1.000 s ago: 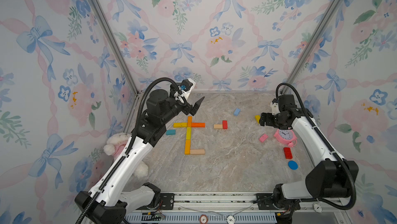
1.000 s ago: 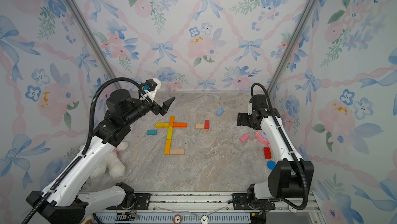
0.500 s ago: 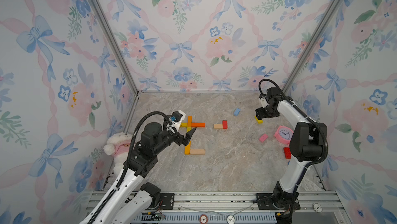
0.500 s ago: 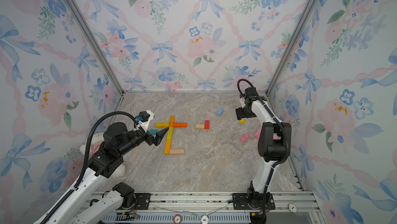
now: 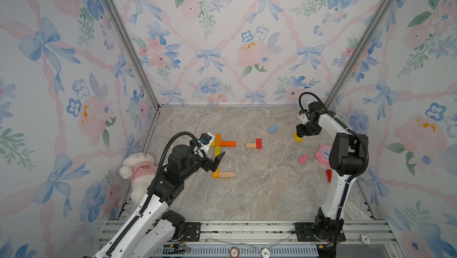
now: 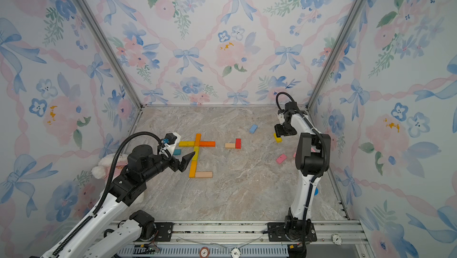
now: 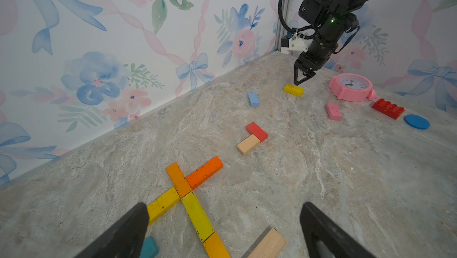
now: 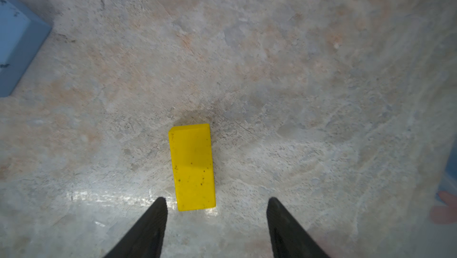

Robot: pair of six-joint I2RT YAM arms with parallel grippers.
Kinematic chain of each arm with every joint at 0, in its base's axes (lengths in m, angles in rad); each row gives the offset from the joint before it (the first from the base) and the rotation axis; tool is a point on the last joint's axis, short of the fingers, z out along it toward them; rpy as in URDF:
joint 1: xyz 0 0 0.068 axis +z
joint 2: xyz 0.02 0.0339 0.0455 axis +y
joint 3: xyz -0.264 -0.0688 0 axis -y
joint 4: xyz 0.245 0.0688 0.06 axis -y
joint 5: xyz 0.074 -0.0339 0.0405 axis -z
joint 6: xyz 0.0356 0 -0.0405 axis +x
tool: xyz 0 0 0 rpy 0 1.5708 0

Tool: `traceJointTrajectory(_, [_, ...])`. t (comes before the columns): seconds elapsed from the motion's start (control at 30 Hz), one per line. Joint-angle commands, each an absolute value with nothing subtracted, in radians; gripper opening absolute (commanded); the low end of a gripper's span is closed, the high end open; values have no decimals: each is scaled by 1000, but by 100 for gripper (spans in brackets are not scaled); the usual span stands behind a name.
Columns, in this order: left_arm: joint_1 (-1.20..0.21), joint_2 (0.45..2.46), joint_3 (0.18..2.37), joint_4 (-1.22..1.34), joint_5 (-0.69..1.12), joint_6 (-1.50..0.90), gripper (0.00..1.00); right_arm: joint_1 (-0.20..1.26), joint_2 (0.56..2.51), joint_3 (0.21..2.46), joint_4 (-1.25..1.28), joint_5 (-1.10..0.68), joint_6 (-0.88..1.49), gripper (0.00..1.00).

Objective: Assemble the letter t with building blocks
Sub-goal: Pick up the building block from the center of the board.

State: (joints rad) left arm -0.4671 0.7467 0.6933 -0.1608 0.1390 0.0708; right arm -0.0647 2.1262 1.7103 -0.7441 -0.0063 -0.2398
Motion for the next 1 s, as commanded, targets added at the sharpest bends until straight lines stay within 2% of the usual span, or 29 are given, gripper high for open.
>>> traceJointTrajectory(0.0, [-467, 719, 674, -123, 141, 84, 98, -69, 2158, 1759, -762, -25, -245, 66])
traceJointTrajectory(0.6, [-467, 709, 640, -97, 131, 93, 98, -70, 2224, 1782, -790, -58, -228, 68])
traceJointTrajectory(0.97, [-467, 705, 635, -97, 129, 101, 98, -63, 2247, 1783, -796, -64, -236, 65])
